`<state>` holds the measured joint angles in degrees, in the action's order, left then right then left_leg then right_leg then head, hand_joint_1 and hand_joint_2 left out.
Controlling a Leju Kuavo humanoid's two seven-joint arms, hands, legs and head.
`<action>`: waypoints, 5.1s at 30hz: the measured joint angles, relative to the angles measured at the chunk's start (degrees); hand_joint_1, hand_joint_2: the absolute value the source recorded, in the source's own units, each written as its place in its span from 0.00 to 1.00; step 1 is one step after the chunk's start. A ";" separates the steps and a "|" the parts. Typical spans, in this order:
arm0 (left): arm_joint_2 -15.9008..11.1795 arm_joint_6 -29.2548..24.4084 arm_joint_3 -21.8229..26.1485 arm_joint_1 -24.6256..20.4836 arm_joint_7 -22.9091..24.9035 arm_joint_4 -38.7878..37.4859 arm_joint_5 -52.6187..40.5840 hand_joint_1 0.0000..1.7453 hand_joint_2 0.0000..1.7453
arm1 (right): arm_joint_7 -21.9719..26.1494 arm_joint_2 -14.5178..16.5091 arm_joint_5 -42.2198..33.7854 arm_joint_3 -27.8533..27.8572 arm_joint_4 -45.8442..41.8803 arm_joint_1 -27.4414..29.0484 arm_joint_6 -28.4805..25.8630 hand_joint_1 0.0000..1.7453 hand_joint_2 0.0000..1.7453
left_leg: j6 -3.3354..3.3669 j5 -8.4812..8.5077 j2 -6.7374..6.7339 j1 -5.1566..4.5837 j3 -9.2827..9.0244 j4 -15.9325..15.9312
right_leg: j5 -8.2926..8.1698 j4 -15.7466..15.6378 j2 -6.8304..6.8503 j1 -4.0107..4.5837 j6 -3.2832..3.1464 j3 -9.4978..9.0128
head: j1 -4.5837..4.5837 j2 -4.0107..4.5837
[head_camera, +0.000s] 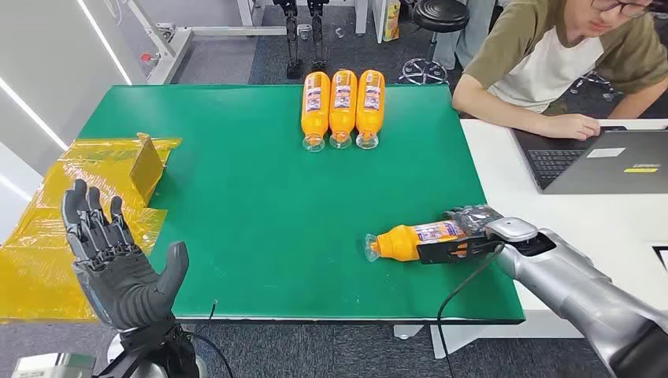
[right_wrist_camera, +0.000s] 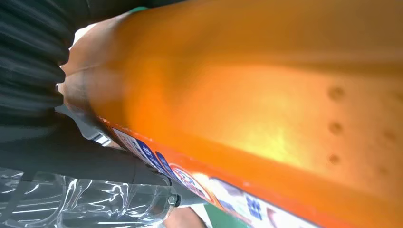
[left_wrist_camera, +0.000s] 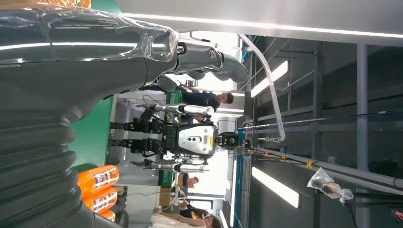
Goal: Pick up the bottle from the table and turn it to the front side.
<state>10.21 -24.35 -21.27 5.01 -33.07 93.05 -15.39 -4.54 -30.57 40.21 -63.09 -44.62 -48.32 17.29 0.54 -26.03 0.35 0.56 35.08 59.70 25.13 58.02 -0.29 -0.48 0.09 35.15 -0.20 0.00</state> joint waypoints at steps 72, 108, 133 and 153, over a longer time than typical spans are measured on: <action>0.63 26.85 -5.44 -5.00 7.82 -15.83 7.96 1.00 1.00 | 10.19 25.78 3.24 23.92 -35.41 36.38 -22.45 0.68 1.00 | -0.25 -0.17 0.04 0.03 0.14 -0.07 | 0.30 0.06 0.03 0.10 -0.18 0.20 | 0.00 0.00; -1.90 7.40 1.89 -5.36 11.88 -12.56 -6.12 1.00 1.00 | 16.24 28.78 -5.09 23.78 -36.68 38.89 -30.86 0.00 1.00 | -0.26 -0.17 0.01 0.05 0.14 -0.09 | 0.30 0.07 0.00 0.11 -0.19 0.22 | 0.00 0.00; -30.85 1.98 -3.94 -27.69 17.12 -50.69 -74.42 1.00 1.00 | 20.56 31.43 -7.95 24.87 -43.65 41.69 -26.81 0.00 1.00 | -0.43 -0.06 -0.13 0.07 0.11 -0.11 | 0.26 0.15 -0.16 0.12 -0.37 0.33 | 0.00 0.00; -25.85 13.07 -9.27 -37.80 18.60 -69.81 -64.13 0.00 1.00 | 18.17 32.56 -4.37 26.46 -47.33 45.68 -26.88 0.00 1.00 | -0.46 -0.08 -0.17 0.06 0.13 -0.11 | 0.27 0.13 -0.22 0.12 -0.37 0.35 | -0.02 0.00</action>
<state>-15.64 -11.28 -30.53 -32.79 -14.46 23.23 -79.52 13.63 1.99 35.85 -36.63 -91.95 -2.64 -9.59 0.08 -26.12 0.18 0.62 35.22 59.59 25.40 58.15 -0.50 -0.36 -0.28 35.49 -0.22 0.00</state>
